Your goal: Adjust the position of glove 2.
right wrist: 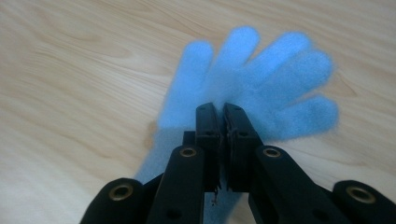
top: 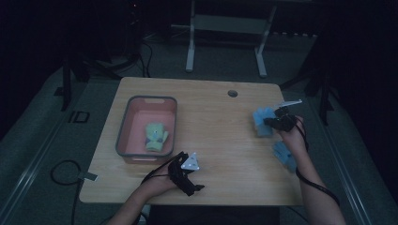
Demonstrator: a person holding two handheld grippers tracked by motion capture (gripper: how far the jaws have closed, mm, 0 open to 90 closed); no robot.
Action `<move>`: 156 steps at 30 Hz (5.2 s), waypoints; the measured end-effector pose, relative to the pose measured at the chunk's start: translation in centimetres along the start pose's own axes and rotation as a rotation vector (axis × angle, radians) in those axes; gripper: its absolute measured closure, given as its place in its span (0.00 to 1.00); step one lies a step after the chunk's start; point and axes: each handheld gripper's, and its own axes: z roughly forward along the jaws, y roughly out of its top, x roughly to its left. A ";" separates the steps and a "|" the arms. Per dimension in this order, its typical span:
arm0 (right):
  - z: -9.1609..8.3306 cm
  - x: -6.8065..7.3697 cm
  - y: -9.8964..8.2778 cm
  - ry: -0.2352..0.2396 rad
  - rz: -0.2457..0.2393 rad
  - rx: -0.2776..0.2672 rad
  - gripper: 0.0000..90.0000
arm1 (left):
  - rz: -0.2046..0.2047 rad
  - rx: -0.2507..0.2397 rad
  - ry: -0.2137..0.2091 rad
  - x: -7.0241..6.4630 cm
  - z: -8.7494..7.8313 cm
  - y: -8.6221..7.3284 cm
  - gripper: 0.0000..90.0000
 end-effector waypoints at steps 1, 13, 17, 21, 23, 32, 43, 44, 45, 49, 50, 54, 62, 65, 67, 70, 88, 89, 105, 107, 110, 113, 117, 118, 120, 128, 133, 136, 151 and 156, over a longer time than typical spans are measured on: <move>-0.2 0.4 0.2 0.002 -0.007 -0.001 0.95 | 0.000 -0.001 0.000 0.0 0.0 0.0 0.02; -4.1 8.1 1.4 0.085 -0.096 -0.132 0.96 | 0.006 -0.005 0.021 0.0 -0.2 0.0 0.02; -5.1 10.3 1.3 0.100 -0.121 -0.147 0.96 | 0.008 -0.001 0.024 0.1 -0.1 -0.2 0.02; -5.6 12.0 1.1 0.104 -0.113 -0.146 0.96 | 0.006 -0.006 0.033 0.2 -0.2 -0.3 0.02; -5.7 12.8 0.8 0.098 -0.085 -0.144 0.96 | 0.008 -0.005 0.032 0.1 -0.3 -0.3 0.02; -4.3 15.9 -0.8 0.107 -0.014 -0.132 0.96 | 0.007 -0.014 0.025 0.2 -0.4 -0.4 0.02; -1.2 18.3 -3.7 0.140 0.040 -0.056 0.96 | 0.013 -0.008 0.024 0.1 -0.2 -0.4 0.02; -1.0 18.5 -3.8 0.152 0.041 -0.053 0.96 | 0.016 -0.006 0.024 0.0 -0.2 -0.4 0.02; -0.8 18.7 -3.8 0.154 0.039 -0.049 0.96 | 0.020 -0.005 0.029 0.0 -0.2 -0.4 0.02; 0.3 19.3 -4.1 0.164 0.041 -0.035 0.96 | 0.019 -0.011 0.027 0.0 -0.3 -0.5 0.02; 0.6 19.3 -4.1 0.163 0.047 -0.034 0.96 | 0.019 -0.012 0.026 0.0 -0.3 -0.5 0.02; 1.5 19.1 -4.3 0.150 0.073 -0.021 0.96 | 0.019 -0.009 0.023 0.0 -0.2 -0.5 0.02; 2.8 18.8 -4.7 0.141 0.102 0.001 0.94 | 0.029 -0.012 0.008 0.0 -0.3 -0.5 0.02; 3.0 18.7 -4.8 0.131 0.106 0.011 0.88 | 0.031 -0.010 0.001 0.0 -0.2 -0.6 0.02; 2.9 18.7 -4.8 0.136 0.108 0.010 0.84 | 0.031 -0.012 0.003 0.0 -0.3 -0.6 0.02; 2.1 18.5 -4.5 0.137 0.103 -0.004 0.81 | 0.028 -0.013 0.005 0.0 -0.3 -0.6 0.02; -3.4 13.1 -4.5 0.173 -0.099 -0.060 0.74 | 0.037 -0.013 0.000 0.0 -0.2 -0.6 0.02; -3.4 12.7 -4.7 0.173 -0.097 -0.059 0.74 | 0.038 -0.013 0.000 0.0 -0.2 -0.6 0.02; -4.8 7.6 -8.4 0.110 -0.139 -0.037 0.72 | 0.035 -0.016 -0.006 0.0 -0.1 -0.8 0.02; -5.1 6.5 -8.9 0.099 -0.137 -0.030 0.71 | 0.035 -0.015 -0.006 0.0 -0.1 -0.8 0.02; -5.7 4.9 -9.5 0.080 -0.130 -0.029 0.70 | 0.035 -0.015 -0.006 0.0 -0.1 -0.8 0.02; -6.3 3.3 -10.0 0.073 -0.122 -0.033 0.70 | 0.037 -0.014 -0.007 -0.1 -0.1 -0.8 0.02; -6.8 1.4 -10.8 0.050 -0.136 -0.012 0.70 | 0.036 -0.016 -0.006 -0.1 -0.1 -0.8 0.02; -6.9 1.0 -10.9 0.041 -0.129 -0.004 0.70 | 0.036 -0.017 -0.007 -0.1 -0.1 -0.8 0.02; -7.2 0.2 -11.3 0.034 -0.124 0.001 0.70 | 0.034 -0.018 -0.007 -0.1 -0.1 -0.8 0.02; -8.0 -2.3 -12.4 0.037 -0.115 0.040 0.70 | 0.033 -0.018 -0.007 -0.1 -0.1 -0.8 0.02; -7.4 -3.0 -12.9 0.057 -0.082 0.038 0.71 | 0.033 -0.019 -0.009 -0.1 -0.1 -0.8 0.02; -6.7 -3.1 -13.0 0.064 -0.081 0.040 0.69 | 0.033 -0.020 -0.009 -0.1 -0.1 -0.8 0.02; -5.0 -1.8 -13.0 -0.007 -0.113 0.116 0.93 | 0.037 -0.015 -0.012 -0.1 -0.1 -0.8 0.02; -5.6 -1.0 -12.2 -0.044 -0.055 0.108 0.96 | 0.038 -0.018 -0.009 -0.1 -0.2 -0.7 0.02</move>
